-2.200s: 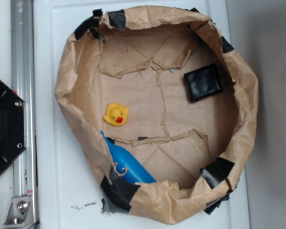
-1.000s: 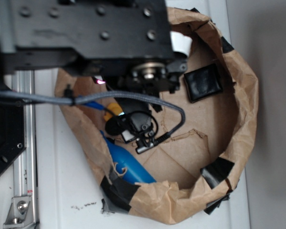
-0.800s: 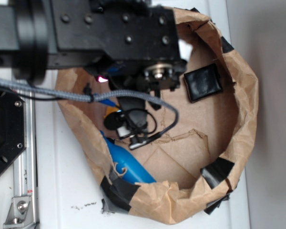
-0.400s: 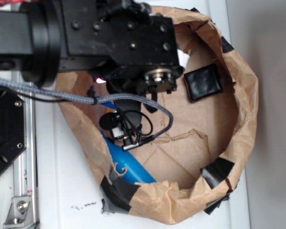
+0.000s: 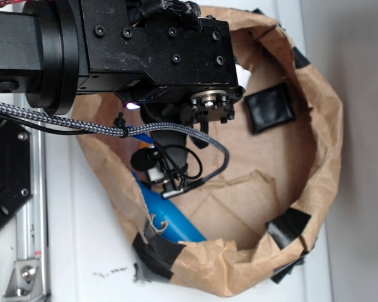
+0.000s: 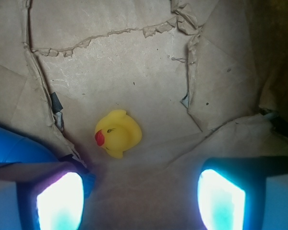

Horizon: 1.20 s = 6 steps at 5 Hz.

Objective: Grab the yellow duck.

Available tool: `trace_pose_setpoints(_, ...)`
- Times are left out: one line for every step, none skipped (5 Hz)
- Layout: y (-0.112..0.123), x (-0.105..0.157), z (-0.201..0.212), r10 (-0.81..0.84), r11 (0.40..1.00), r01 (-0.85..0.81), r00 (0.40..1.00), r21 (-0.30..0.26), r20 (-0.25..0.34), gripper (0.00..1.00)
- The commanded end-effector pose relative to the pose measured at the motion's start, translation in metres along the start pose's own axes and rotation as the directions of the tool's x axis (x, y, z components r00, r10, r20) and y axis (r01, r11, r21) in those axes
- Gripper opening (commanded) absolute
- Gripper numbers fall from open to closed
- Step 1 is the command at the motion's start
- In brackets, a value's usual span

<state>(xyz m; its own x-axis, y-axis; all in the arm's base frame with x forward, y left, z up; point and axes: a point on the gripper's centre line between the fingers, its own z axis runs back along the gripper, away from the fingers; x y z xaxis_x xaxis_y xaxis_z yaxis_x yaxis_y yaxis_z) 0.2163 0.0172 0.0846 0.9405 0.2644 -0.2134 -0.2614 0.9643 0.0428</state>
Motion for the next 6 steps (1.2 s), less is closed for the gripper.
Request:
trace_pose_setpoints(0.018,0.011,-0.022,0.153,0.988,-0.154,0.986,0.012,0.061,1.0)
trace_pose_setpoints(0.022,0.011,-0.029,0.144,0.988,-0.146,0.988,0.039,0.064,1.0)
trace_pose_setpoints(0.022,0.007,-0.035,0.116,0.991,-0.118,0.992,0.058,0.041,1.0)
trace_pose_setpoints(0.026,0.001,-0.038,0.113,0.991,-0.115,0.993,0.063,0.034,1.0)
trace_pose_setpoints(0.03,0.0,-0.038,0.12,0.99,-0.123,0.992,0.071,0.047,1.0)
trace_pose_setpoints(0.029,0.002,-0.038,0.117,0.99,-0.121,0.992,0.075,0.055,1.0)
